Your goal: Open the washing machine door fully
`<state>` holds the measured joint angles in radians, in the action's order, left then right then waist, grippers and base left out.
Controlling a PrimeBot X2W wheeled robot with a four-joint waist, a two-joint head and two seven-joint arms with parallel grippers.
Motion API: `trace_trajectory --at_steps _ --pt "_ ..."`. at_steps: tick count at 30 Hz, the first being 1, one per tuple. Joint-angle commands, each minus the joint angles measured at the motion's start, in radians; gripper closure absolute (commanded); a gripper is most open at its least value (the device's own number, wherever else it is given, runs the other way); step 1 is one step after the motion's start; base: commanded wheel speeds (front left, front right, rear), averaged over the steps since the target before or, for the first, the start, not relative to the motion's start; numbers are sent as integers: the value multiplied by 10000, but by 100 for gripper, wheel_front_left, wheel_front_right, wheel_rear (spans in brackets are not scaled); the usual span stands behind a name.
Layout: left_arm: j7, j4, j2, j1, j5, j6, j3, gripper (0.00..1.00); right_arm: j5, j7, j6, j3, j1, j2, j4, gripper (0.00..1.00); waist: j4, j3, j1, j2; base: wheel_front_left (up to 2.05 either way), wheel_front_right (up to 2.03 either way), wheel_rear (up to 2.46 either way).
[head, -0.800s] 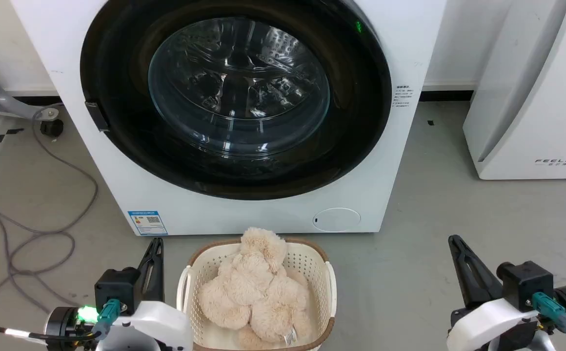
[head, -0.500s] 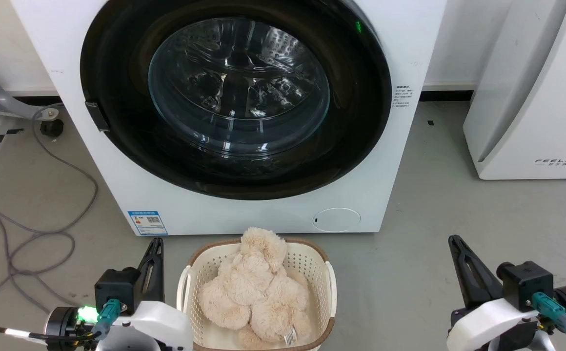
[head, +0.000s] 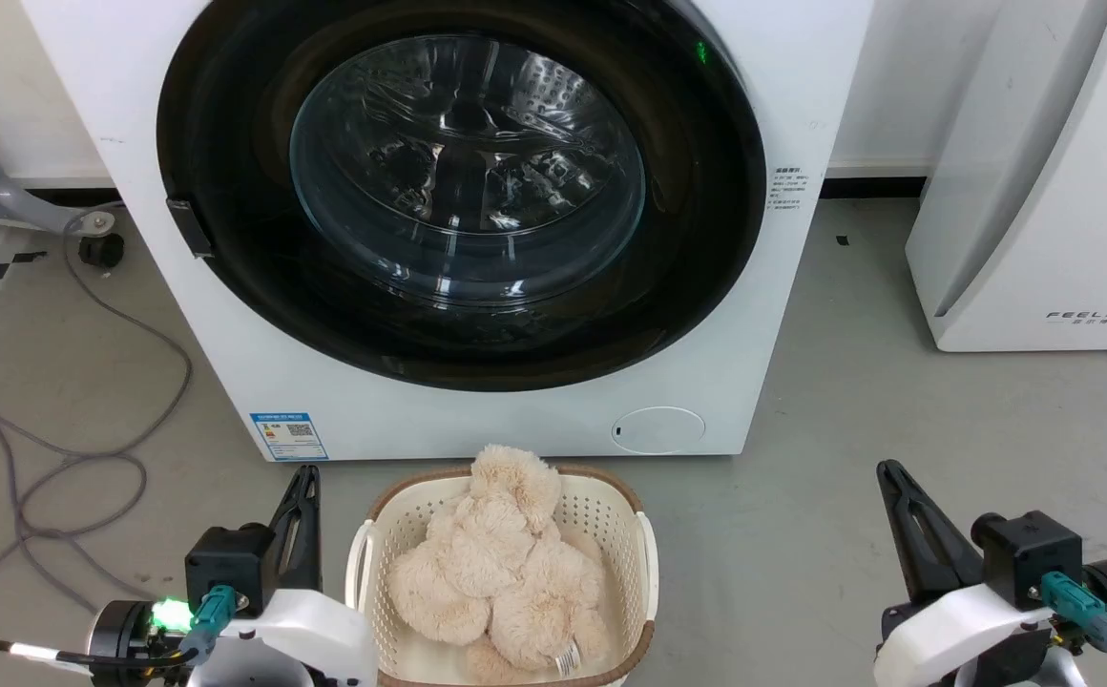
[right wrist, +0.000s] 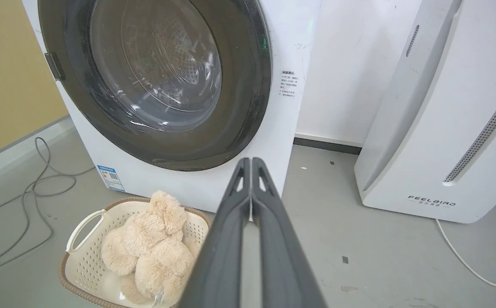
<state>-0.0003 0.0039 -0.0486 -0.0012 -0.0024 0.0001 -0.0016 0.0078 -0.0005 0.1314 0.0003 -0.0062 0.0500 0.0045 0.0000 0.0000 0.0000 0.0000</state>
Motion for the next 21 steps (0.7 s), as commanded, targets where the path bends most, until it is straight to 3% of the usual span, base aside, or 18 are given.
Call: trace_trajectory --at_steps 1,21 --pt "3 -39 -16 12 24 -1 16 100 -78 5 -7 -3 62 3 -45 100 0 0 0 0 0 0 0" --pt "3 -39 -16 12 24 -1 16 100 -78 5 -7 -3 62 3 -45 100 0 0 0 0 0 0 0"
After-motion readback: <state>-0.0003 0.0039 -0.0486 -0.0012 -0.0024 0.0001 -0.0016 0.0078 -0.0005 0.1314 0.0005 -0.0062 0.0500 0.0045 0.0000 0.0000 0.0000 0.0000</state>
